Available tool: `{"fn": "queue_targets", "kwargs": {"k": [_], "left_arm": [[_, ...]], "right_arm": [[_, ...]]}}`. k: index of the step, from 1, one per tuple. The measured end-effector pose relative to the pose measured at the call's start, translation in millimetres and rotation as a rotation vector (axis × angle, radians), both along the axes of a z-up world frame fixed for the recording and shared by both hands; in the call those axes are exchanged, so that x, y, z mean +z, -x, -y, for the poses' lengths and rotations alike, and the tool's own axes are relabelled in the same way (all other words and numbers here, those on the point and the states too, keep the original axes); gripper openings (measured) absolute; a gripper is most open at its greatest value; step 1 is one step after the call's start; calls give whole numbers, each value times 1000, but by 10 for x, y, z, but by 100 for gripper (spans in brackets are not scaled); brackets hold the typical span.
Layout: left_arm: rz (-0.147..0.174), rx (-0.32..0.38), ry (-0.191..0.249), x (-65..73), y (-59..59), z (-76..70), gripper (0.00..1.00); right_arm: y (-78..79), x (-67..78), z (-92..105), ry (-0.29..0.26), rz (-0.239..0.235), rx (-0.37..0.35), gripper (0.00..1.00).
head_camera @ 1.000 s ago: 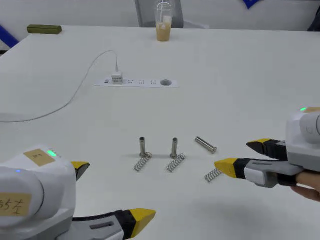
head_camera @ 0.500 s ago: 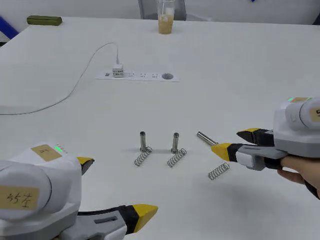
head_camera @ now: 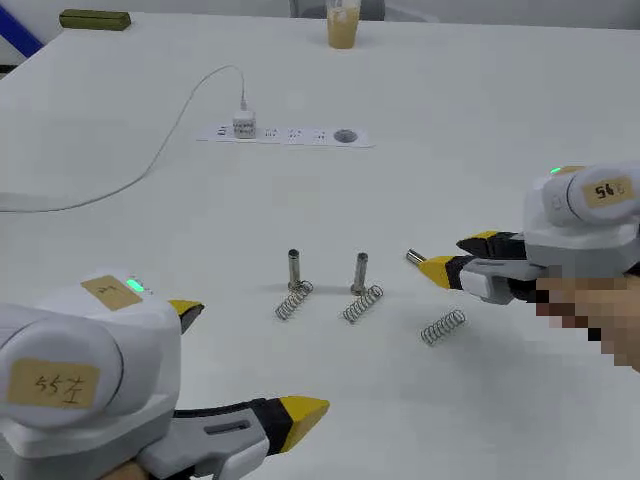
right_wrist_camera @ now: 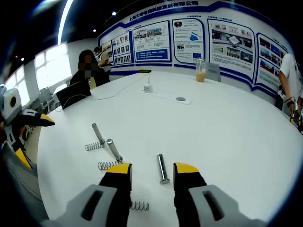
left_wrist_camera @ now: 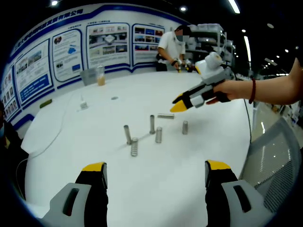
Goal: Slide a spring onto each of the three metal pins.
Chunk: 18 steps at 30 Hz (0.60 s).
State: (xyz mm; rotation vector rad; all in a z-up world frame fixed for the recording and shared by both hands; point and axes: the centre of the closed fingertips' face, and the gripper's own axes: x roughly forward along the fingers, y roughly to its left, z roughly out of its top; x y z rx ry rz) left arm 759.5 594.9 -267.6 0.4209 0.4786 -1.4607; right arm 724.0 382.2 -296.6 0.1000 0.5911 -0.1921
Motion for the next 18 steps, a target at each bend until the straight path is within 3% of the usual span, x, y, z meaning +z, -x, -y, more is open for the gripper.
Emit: {"fn": "queue_targets", "kwargs": {"k": [18], "left_arm": [[-10,-17,5,-50,-2,112,86]], "right_arm": [[-241,-323,136,-20,-53,38,27]]}}
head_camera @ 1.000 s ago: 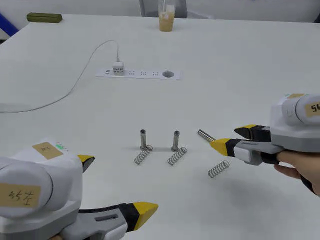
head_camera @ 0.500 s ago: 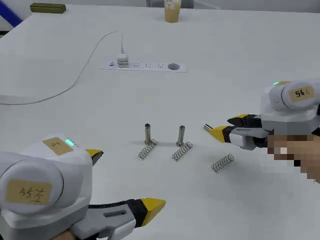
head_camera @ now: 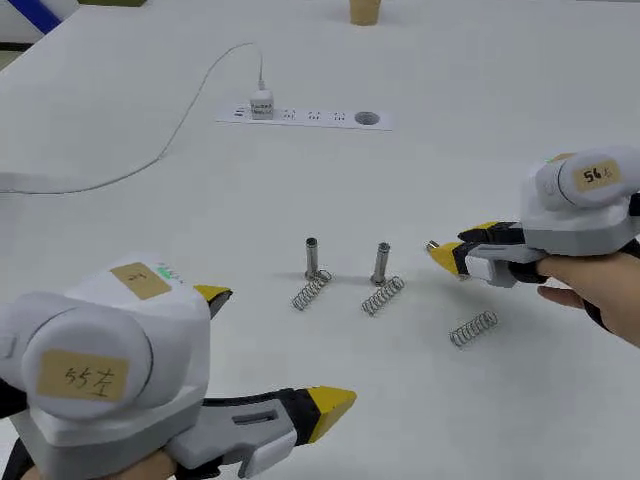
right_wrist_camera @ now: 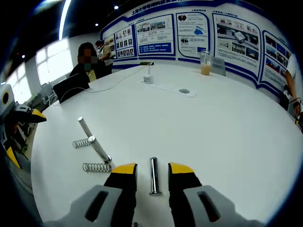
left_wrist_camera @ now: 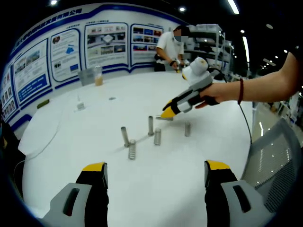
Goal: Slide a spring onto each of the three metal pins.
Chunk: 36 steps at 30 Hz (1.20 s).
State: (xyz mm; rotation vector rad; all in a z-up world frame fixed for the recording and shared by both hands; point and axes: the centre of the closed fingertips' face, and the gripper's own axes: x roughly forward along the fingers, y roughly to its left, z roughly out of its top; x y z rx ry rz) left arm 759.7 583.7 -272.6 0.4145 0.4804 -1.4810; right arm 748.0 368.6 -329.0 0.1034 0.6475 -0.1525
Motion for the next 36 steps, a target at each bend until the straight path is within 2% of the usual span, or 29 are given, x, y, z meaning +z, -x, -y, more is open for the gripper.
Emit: {"fn": "queue_targets", "kwargs": {"k": [9,18,25,30,36], "left_arm": [[-8,1,-16,-60,-8,-25,85],[-8,5,-30,-92,-14,-66,85],[-19,4,-11,-56,-6,-59,84],[-9,0,-19,-59,1,-68,84],[-2,0,-15,-30,-1,-79,84]], "right_arm": [[-111,-88,21,-22,-10,2,19],[-137,-165,72,-34,-26,-14,13],[-152,-187,77,-23,-35,-19,9],[-147,-176,82,-81,-30,-59,9],[-110,-43,61,-105,1,-74,8]]}}
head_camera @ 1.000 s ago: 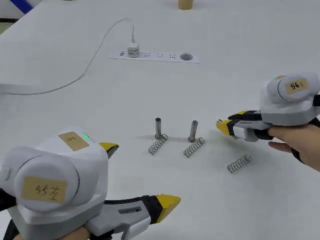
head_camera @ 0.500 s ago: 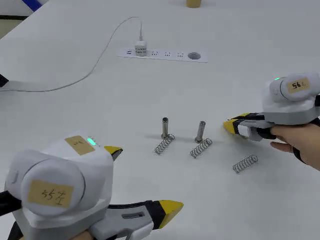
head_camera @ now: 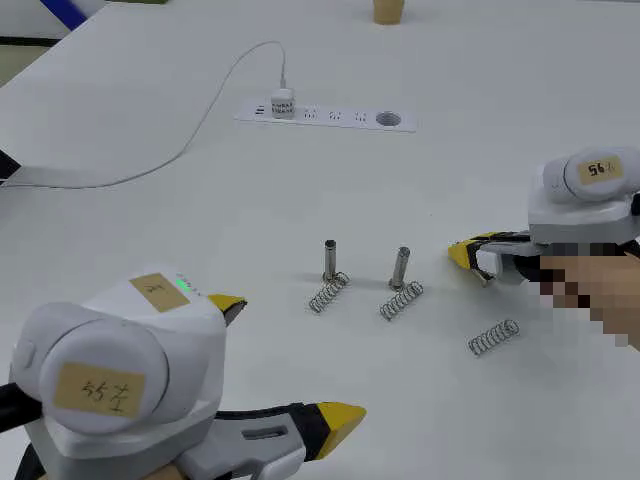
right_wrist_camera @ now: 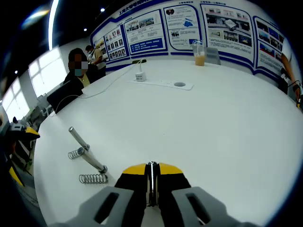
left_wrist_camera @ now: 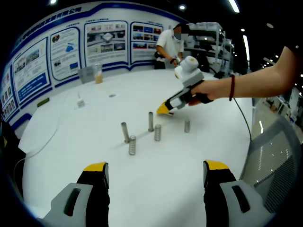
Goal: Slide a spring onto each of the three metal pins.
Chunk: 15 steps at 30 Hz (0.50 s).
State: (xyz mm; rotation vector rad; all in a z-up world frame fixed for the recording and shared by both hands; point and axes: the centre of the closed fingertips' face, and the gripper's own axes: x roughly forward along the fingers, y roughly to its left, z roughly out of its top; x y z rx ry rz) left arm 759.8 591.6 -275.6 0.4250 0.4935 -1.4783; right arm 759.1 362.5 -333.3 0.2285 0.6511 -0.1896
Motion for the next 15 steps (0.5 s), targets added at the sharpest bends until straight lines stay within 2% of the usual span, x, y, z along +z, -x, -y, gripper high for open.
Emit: {"fn": "queue_targets", "kwargs": {"k": [7,15], "left_arm": [[7,6,9,45,-16,-14,83],[9,6,15,63,2,-32,82]], "right_arm": [[50,143,-46,6,21,9,8],[129,240,-102,34,19,34,8]]}}
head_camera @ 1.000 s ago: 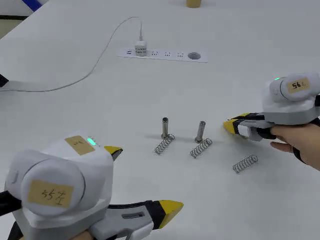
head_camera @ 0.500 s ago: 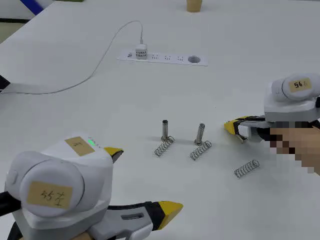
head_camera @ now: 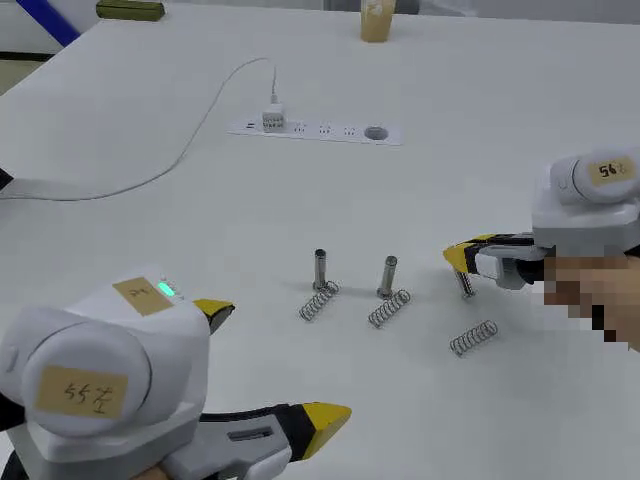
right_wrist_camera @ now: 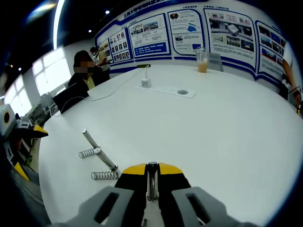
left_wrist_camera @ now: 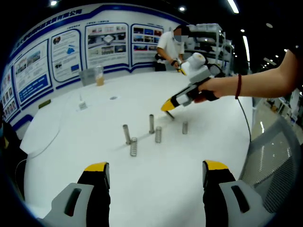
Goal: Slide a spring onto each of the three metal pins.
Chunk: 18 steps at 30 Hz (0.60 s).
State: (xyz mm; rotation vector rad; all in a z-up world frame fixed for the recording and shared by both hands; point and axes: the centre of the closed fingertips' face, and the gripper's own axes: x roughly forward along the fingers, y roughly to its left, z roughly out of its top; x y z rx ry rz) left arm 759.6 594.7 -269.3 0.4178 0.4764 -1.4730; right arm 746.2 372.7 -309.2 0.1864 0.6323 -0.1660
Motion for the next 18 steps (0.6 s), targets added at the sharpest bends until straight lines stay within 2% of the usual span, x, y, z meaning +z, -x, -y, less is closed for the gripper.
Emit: {"fn": "queue_targets", "kwargs": {"k": [10,18], "left_arm": [[-4,11,-1,-7,1,-63,81],[2,11,6,27,-12,-60,80]], "right_arm": [[82,63,-64,36,-15,26,8],[126,88,-115,56,-29,46,8]]}}
